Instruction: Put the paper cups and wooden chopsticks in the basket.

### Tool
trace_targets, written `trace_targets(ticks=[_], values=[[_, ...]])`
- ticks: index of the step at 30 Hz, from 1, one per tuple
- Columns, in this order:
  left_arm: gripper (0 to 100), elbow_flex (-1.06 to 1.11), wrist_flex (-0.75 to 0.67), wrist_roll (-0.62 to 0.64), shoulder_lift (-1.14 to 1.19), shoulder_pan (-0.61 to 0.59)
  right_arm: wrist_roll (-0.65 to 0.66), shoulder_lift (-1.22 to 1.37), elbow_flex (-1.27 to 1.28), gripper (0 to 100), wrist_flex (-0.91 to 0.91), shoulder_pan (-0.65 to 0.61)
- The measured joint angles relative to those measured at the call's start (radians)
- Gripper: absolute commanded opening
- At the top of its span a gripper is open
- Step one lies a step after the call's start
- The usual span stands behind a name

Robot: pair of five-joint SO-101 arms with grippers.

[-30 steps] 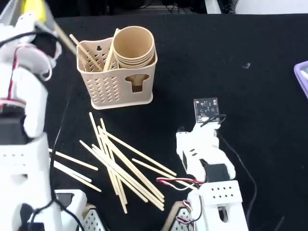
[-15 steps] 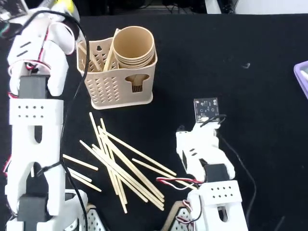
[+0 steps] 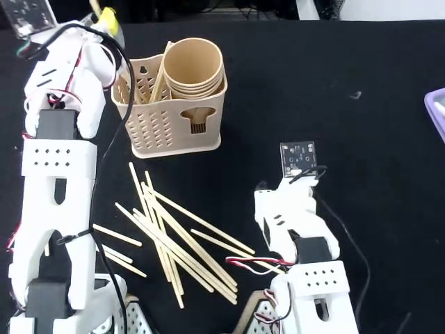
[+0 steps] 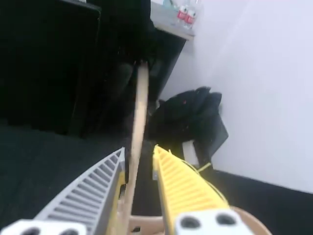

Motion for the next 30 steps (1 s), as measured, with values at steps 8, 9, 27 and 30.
trace_targets(ticks=[8,9,27,30], values=[[11,-0.109,0.201,0.0,0.0,0.0,0.0,0.0,0.0,26.1,0.0,0.0],[11,-0.132,0.233,0.0,0.0,-0.009,0.0,0.0,0.0,26.1,0.0,0.0],[21,0.144,0.819,-0.301,0.002,-0.606,0.0,0.0,0.005,26.1,0.0,-0.028],[21,0.305,0.76,-0.353,0.109,-0.68,0.0,0.0,0.005,26.1,0.0,-0.034]])
